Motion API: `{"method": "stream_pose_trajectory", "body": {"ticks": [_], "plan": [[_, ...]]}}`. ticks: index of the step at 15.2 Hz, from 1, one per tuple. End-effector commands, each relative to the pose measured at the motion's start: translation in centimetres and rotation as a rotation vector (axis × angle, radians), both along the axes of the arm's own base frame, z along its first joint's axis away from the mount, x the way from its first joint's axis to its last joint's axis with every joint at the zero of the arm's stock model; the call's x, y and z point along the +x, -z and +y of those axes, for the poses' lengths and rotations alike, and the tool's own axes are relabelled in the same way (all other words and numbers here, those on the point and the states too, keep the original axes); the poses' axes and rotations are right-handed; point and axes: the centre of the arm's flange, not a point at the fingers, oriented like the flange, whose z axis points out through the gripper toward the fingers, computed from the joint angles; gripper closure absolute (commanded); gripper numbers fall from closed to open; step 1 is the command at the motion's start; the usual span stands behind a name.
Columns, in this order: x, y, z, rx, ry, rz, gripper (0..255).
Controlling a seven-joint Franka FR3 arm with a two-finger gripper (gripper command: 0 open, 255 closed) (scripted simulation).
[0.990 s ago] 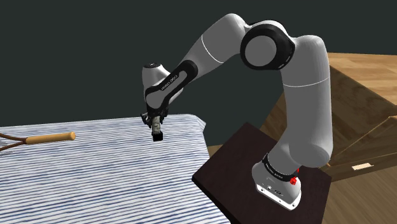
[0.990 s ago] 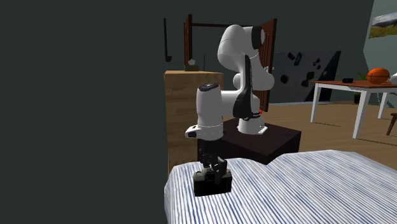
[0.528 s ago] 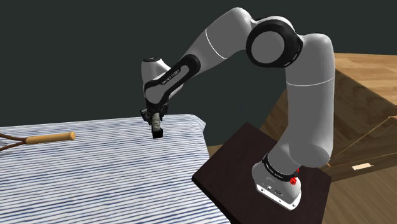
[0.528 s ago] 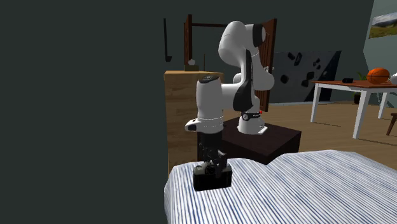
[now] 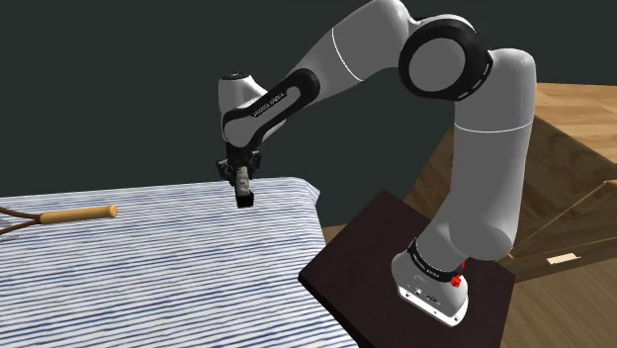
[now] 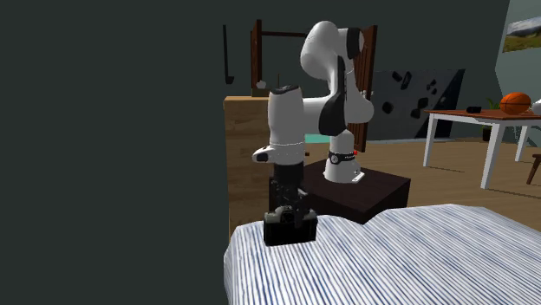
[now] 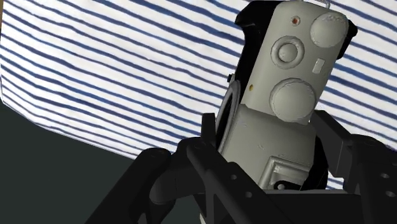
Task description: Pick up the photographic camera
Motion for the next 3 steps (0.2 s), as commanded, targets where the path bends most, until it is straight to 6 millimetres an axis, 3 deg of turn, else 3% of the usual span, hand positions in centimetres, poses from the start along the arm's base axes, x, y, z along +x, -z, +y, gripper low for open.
{"method": "stream_pose_trajectory", "body": {"ticks": [1,3], "plan": [[0.11,-1.06,0.03,0.000,0.000,0.000,255],[0.11,-1.14,0.03,0.000,0.000,0.000,255]]}}
